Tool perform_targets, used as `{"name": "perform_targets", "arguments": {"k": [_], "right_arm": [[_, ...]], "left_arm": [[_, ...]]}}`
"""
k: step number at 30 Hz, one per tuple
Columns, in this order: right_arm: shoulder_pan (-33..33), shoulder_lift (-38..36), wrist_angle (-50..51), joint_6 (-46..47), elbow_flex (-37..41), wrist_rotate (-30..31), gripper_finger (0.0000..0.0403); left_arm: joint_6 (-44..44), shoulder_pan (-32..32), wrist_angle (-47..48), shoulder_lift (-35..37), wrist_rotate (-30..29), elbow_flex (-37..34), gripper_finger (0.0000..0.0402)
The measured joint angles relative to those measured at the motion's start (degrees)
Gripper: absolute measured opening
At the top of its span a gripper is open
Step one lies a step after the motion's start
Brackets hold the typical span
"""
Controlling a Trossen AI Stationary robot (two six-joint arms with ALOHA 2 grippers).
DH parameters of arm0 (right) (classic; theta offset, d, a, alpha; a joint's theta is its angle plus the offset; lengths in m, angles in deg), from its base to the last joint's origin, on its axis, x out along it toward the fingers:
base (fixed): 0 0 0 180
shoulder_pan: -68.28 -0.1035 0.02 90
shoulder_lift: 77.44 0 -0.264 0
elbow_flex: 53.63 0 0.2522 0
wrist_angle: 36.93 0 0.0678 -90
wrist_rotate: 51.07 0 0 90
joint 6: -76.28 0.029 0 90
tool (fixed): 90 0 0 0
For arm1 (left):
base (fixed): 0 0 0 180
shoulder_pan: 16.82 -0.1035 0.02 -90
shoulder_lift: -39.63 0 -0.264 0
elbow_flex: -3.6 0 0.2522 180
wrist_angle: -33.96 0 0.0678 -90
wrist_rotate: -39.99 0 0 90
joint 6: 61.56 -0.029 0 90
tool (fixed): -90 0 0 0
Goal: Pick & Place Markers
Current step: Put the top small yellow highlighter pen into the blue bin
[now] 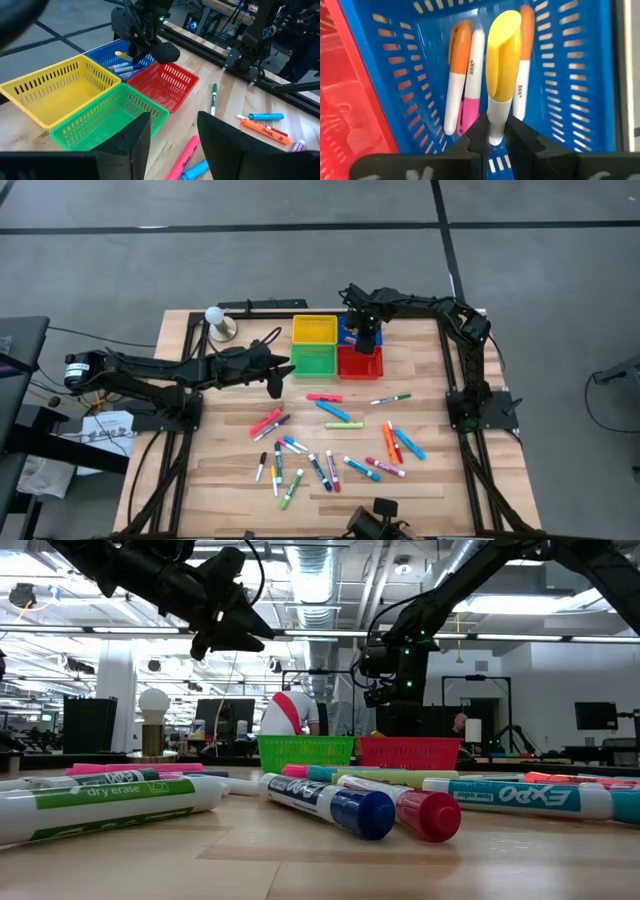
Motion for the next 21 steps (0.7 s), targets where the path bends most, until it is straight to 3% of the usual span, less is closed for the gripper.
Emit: {"name": "perform_targets", "arguments": {"k": [21], "right_arm": [[0.00, -0.04, -1.45, 0.06, 2.00, 1.36, 0.0043]], "left_arm": [[-0.02, 0.00, -0.82, 0.00, 0.00, 0.00, 0.0161]]}}
